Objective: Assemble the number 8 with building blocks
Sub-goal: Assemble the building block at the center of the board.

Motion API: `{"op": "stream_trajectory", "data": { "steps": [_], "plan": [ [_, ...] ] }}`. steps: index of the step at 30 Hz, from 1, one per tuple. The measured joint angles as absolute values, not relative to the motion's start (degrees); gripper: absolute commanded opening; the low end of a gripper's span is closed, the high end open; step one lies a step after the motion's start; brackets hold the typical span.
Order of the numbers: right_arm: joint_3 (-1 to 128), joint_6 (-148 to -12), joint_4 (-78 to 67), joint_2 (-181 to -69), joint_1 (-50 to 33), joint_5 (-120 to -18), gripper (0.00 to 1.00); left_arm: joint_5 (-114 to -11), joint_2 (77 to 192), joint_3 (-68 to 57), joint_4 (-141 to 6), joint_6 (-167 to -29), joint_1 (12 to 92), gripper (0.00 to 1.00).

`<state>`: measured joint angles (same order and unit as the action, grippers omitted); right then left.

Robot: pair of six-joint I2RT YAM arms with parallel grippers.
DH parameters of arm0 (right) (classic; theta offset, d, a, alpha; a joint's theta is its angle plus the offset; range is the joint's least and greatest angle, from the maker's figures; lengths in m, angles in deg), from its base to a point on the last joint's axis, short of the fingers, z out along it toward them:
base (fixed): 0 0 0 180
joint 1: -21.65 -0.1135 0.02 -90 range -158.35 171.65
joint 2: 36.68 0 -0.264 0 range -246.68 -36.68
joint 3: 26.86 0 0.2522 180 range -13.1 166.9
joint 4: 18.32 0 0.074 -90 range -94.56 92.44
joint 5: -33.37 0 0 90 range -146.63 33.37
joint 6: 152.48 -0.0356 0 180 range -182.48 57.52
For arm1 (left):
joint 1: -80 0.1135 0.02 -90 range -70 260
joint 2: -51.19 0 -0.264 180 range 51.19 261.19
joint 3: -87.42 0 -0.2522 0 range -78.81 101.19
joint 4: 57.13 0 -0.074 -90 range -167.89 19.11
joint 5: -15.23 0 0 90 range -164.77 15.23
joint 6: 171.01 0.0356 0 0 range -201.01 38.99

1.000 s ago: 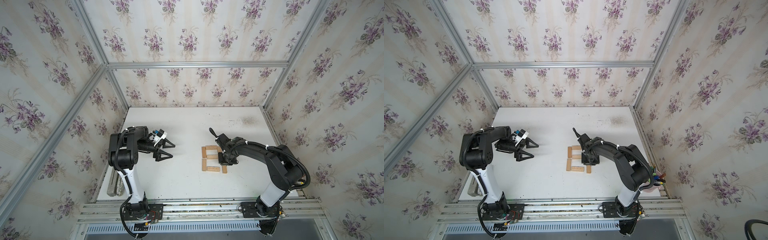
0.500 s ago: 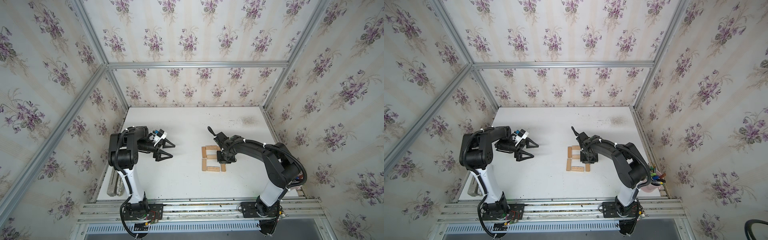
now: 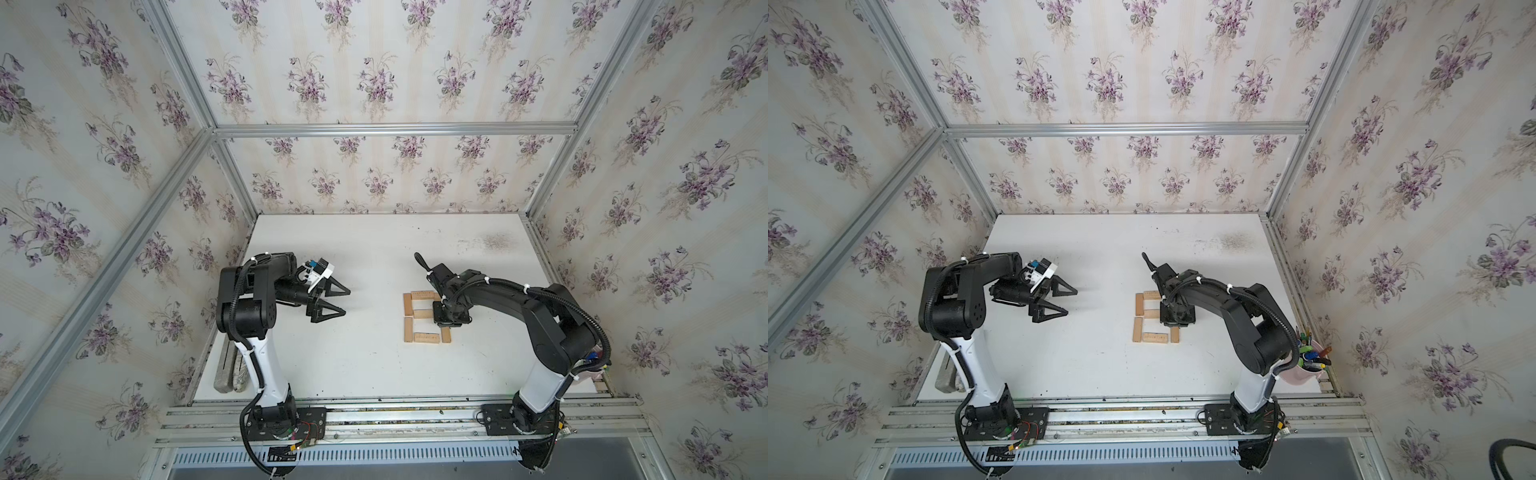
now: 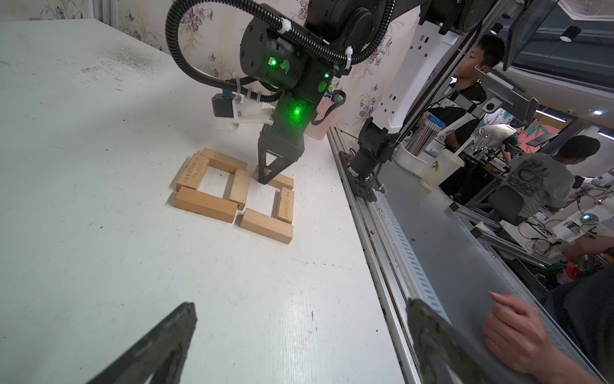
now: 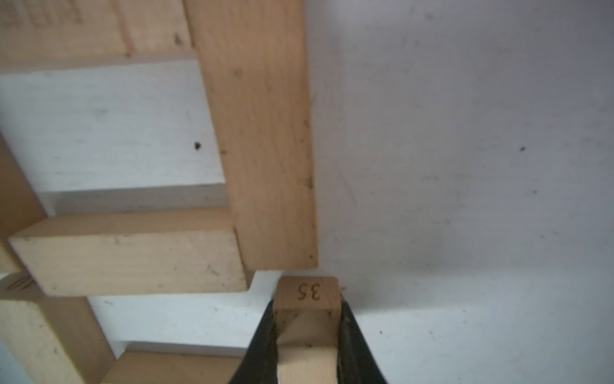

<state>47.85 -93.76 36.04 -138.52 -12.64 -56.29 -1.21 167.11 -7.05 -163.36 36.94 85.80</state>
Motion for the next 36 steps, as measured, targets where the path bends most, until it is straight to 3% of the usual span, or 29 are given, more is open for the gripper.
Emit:
{"op": "stream_trajectory", "data": {
  "steps": [9,15,23,30,34,36],
  "plan": [
    [47.65,-93.90,35.51,-138.68,-12.57,-56.75,0.24,-1.21,167.11,-7.05,-163.36,36.94,85.80,0.99],
    [47.24,-93.96,34.57,-139.11,-12.77,-57.28,0.44,-1.21,167.11,-7.05,-163.36,36.94,85.80,1.00],
    [46.41,-93.74,33.28,-138.74,-12.75,-58.72,0.54,-1.21,167.11,-7.05,-163.36,36.94,85.80,1.00],
    [44.37,-91.14,30.64,-136.62,-12.72,-60.95,0.70,-1.21,167.11,-7.05,-163.36,36.94,85.80,0.99],
    [42.43,-88.89,28.21,-133.63,-11.72,-62.24,0.92,-1.21,167.11,-7.05,-163.36,36.94,85.80,1.00],
    [42.12,-87.84,28.04,-132.97,-11.35,-62.19,0.97,-1.21,167.11,-7.05,-163.36,36.94,85.80,1.00]
  ]
}}
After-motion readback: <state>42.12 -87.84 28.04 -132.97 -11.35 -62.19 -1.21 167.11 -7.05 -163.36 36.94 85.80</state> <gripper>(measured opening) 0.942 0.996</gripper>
